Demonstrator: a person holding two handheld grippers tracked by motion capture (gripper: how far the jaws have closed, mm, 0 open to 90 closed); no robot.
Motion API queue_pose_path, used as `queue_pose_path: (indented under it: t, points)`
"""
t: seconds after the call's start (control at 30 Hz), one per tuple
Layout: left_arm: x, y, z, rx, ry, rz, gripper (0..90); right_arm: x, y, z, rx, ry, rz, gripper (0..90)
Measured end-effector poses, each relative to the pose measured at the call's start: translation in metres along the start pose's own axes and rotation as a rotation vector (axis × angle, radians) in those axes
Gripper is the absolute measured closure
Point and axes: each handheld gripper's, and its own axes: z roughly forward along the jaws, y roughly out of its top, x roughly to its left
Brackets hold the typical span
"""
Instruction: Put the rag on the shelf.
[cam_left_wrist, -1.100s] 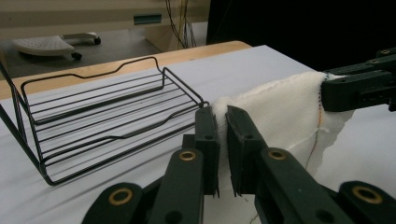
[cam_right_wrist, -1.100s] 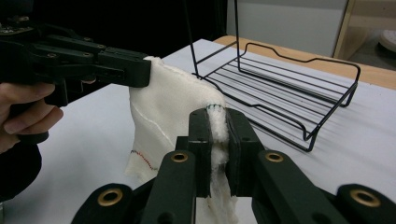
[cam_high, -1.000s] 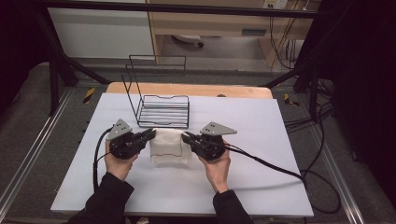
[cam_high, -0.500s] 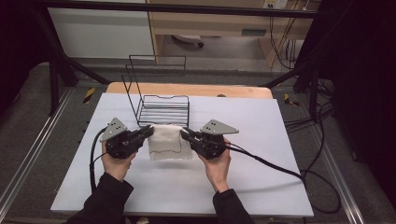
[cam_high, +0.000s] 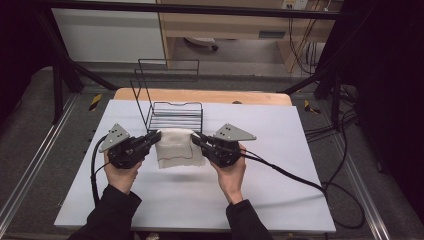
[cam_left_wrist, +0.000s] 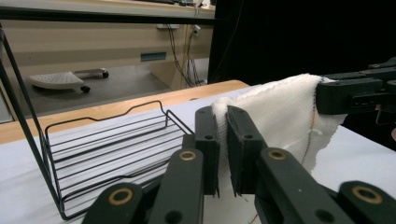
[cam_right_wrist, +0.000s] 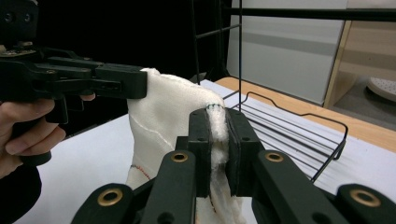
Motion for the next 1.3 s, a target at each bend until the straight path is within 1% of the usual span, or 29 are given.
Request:
queue_pose_path:
  t: [0.07, 0.17, 0.27, 0.47, 0.57, 0.7, 0.83, 0.9, 0.97, 1.3]
  points:
    - [0.000, 0.002, -0.001, -0.010, 0.003, 0.000, 82.9, 0.001, 0.003, 0.000, -0.008, 0.000, -0.010, 82.3]
    - [0.001, 0.006, -0.004, -0.026, 0.008, -0.002, 82.9, 0.002, 0.007, 0.001, -0.028, -0.002, -0.013, 82.3]
    - [0.000, 0.010, -0.006, -0.045, 0.012, 0.004, 83.0, 0.003, 0.012, 0.001, -0.052, -0.003, -0.016, 82.3]
    - [0.000, 0.019, -0.008, -0.078, 0.013, 0.004, 82.9, 0.005, 0.023, -0.001, -0.078, -0.005, -0.035, 82.3]
    - [-0.001, 0.023, -0.008, -0.095, 0.012, 0.005, 82.9, 0.004, 0.026, -0.001, -0.085, -0.009, -0.037, 82.3]
    - [-0.001, 0.028, -0.009, -0.109, 0.017, 0.011, 83.0, 0.005, 0.033, -0.002, -0.096, -0.014, -0.052, 82.3]
    - [0.001, 0.034, -0.010, -0.133, 0.013, -0.002, 83.0, 0.006, 0.039, -0.002, -0.108, -0.016, -0.057, 82.4]
    - [0.001, 0.038, -0.010, -0.135, 0.014, 0.003, 83.0, 0.006, 0.042, -0.002, -0.115, -0.019, -0.058, 82.4]
    - [0.002, 0.041, -0.010, -0.139, 0.013, -0.001, 83.0, 0.006, 0.045, -0.002, -0.122, -0.021, -0.061, 82.4]
    - [0.004, 0.057, -0.014, -0.186, 0.025, 0.001, 83.0, 0.010, 0.063, -0.001, -0.154, -0.032, -0.087, 82.4]
